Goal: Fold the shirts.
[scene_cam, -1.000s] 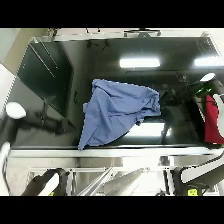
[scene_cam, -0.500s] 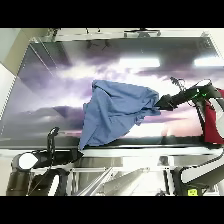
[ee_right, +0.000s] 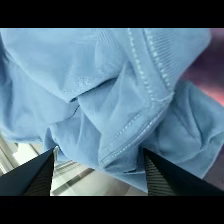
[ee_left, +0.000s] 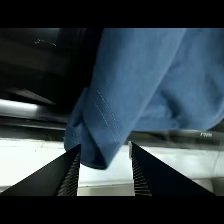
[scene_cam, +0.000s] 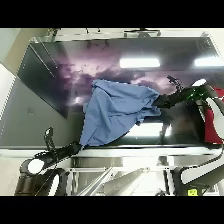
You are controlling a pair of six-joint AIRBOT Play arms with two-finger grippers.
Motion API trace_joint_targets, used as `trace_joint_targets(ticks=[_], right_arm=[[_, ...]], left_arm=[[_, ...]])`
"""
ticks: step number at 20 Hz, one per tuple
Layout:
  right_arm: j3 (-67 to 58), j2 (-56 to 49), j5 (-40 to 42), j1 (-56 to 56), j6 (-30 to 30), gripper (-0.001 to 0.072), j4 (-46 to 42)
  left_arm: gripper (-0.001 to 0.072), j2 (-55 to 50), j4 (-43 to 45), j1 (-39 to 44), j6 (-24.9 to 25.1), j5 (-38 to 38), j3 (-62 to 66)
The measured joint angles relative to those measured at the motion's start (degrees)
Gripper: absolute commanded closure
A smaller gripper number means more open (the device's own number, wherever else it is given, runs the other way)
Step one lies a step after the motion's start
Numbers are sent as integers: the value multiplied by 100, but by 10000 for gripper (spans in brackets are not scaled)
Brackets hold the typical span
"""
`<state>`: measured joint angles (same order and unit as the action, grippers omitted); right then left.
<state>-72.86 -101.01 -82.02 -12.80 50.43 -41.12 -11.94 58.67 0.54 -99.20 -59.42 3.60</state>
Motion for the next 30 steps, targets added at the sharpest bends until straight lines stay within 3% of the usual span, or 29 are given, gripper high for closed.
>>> trace_joint_targets(ticks=[11,12,13,16,17,18,19,25,30], right_arm=[[0,0,114,42,-20,133,-26],[0,0,155,66,-24,285,-26],[0,0,205,98,-26,341,-26],[0,-13,308,216,-39,354,-26],[0,-22,321,251,-39,533,-26],[0,-31,339,278,-28,641,-24],[0,-37,350,302,37,694,-24],[-72,201,44,258,181,695,289],[-470,1410,-761,-219,175,694,2079]], left_arm=[[362,-44,-581,2,153,603,-341],[362,-142,-588,2,162,658,-345],[362,-293,-619,2,173,713,-345],[368,-892,-918,2,461,881,-343],[526,-1123,-1145,2,693,964,-341],[690,-1346,-1344,2,896,1045,-334],[687,-1580,-1523,2,1069,1123,-308],[687,-2734,-2269,2,1869,957,911],[686,-3134,-3871,-334,2874,70,3526]])
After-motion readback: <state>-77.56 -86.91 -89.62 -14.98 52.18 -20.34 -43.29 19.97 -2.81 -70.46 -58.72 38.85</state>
